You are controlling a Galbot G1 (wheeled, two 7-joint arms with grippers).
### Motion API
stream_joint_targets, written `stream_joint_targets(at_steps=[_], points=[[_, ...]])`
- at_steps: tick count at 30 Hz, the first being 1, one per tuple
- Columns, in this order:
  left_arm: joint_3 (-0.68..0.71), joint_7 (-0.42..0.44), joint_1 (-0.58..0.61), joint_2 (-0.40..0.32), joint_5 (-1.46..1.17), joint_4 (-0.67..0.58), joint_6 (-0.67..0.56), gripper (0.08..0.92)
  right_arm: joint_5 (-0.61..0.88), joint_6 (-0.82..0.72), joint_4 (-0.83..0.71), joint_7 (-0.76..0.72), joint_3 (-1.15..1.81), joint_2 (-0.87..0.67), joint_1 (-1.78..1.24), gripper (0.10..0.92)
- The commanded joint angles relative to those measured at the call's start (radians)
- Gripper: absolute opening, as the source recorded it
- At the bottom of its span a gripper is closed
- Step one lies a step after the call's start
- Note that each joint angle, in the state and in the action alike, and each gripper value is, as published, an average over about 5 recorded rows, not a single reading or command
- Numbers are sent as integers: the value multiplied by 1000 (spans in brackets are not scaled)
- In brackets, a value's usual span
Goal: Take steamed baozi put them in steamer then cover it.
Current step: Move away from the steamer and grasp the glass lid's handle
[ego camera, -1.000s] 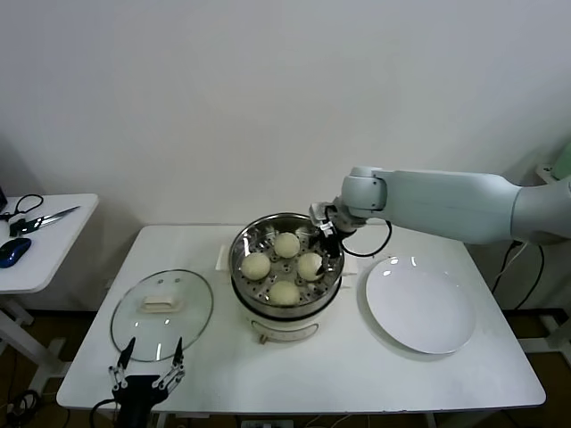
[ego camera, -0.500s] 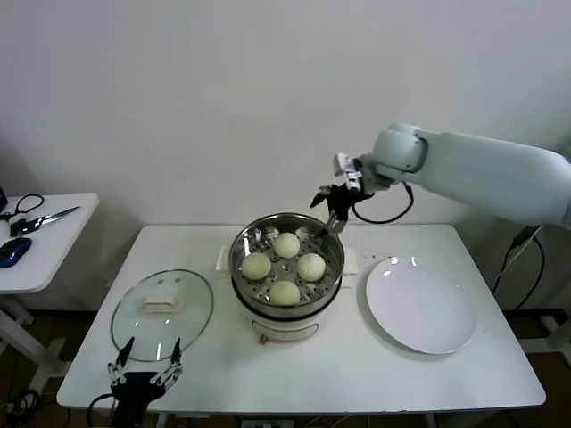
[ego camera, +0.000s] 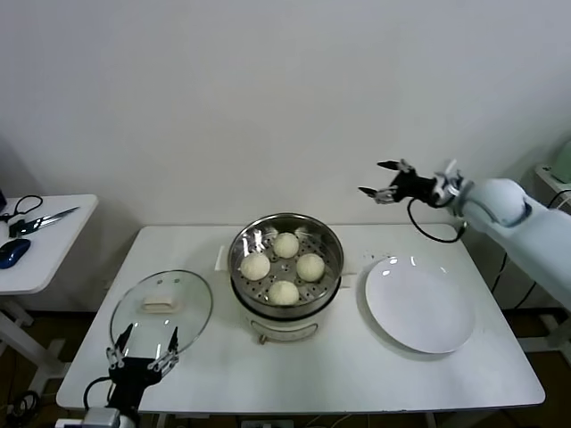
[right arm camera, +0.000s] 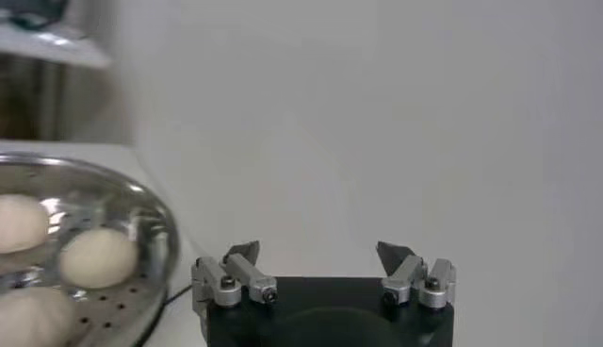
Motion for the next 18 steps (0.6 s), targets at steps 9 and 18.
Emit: stream_joint_targets(at_steps=[9,18], points=[[-1,-47,-59,36,168,55,-36,823,-184,392,216,124,1168,394,-1406,823],[-16,-306,-47,179,780,136,-69,823,-256,480,198,179,1089,509,-1434,823]])
